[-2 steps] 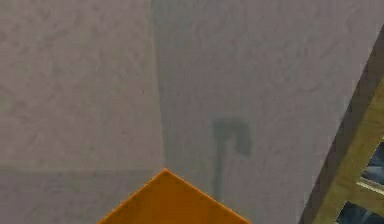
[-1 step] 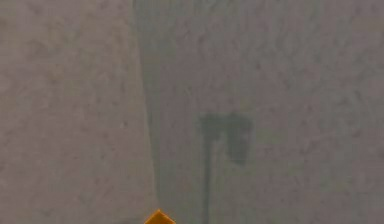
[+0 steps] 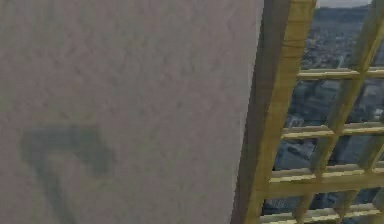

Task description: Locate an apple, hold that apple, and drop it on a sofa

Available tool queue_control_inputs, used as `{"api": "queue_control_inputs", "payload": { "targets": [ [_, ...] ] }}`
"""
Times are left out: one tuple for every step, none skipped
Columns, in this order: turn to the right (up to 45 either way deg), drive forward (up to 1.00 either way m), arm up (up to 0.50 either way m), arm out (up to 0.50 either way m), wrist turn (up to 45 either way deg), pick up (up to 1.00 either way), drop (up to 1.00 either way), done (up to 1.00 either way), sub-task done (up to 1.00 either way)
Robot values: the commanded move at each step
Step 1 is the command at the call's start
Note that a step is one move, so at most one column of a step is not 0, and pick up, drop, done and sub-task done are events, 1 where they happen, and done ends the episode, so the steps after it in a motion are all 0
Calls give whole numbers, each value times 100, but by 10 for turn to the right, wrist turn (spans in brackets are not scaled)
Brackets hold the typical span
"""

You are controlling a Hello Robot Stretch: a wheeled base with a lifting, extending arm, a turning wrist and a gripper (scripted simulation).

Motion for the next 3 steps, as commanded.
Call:
{"api": "queue_control_inputs", "payload": {
  "targets": [
    [450,0,0,0,0,0,0,0,0],
    [450,0,0,0,0,0,0,0,0],
    [270,0,0,0,0,0,0,0,0]
  ]
}}
